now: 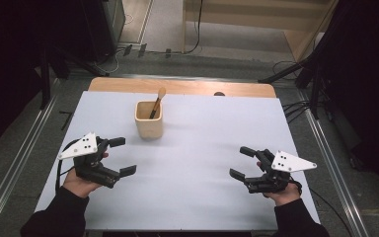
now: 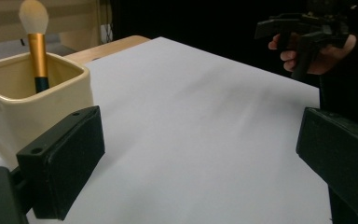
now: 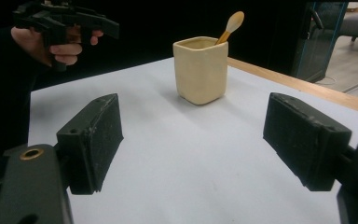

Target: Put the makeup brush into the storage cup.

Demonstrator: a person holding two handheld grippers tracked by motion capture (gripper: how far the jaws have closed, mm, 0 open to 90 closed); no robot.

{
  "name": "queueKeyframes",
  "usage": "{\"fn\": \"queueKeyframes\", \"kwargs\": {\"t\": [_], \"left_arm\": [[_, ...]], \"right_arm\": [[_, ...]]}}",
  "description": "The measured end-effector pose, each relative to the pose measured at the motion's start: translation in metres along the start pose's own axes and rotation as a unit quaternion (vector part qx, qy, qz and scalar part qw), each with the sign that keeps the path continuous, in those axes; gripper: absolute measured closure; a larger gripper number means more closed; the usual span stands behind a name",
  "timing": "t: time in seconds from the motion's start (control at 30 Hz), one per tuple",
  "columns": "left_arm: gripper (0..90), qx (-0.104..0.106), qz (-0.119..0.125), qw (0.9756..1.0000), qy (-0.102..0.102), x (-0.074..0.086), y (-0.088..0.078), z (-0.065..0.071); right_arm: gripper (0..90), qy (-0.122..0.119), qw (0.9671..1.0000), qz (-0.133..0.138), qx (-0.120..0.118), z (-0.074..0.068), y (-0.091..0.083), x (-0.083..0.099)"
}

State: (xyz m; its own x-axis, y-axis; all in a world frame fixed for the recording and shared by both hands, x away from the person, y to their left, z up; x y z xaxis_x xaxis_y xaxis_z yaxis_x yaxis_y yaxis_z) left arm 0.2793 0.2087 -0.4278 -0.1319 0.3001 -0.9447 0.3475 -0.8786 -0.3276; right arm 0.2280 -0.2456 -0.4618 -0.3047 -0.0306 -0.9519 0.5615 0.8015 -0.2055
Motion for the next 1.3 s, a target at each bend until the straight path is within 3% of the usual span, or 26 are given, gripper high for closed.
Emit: {"fn": "queueKeyframes", "kwargs": {"t": [0.03, 0.23, 0.6, 1.3], "left_arm": [[1.9, -0.003, -0.001, 1.0, 0.005, 0.001, -0.001, 0.001], [2.2, -0.009, 0.003, 0.9999, -0.009, 0.011, -0.008, 0.004], [3.4, -0.007, 0.008, 0.9998, -0.016, 0.021, -0.017, 0.013], [4.6, -0.024, 0.021, 0.9995, -0.003, 0.024, -0.034, 0.017]], "right_arm": [[20.5, -0.001, 1.0, 0.0, 0.0, 0.0, 0.0, 0.0], [20.5, 0.0, 1.0, 0.0, 0.001, 0.0, -0.002, 0.001], [20.5, -0.001, 1.0, -0.001, -0.003, 0.0, -0.006, 0.001], [20.5, -0.006, 0.9999, 0.002, 0.016, 0.004, -0.023, 0.006]]}}
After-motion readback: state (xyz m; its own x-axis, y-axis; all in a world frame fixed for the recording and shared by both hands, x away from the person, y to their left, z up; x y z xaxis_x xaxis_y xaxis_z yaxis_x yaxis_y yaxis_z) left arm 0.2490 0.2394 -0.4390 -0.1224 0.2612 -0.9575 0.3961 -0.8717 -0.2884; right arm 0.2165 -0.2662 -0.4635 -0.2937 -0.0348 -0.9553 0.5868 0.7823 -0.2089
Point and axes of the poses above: each handheld gripper's, and its own axes: y roughly forward along the jaws, x roughly out of its underside, z roughly to its right, the point moved 2 cm from there along y, roughly forward along the jaws, and after that the axes turned 7 degrees about y, right-handed, at the moved point
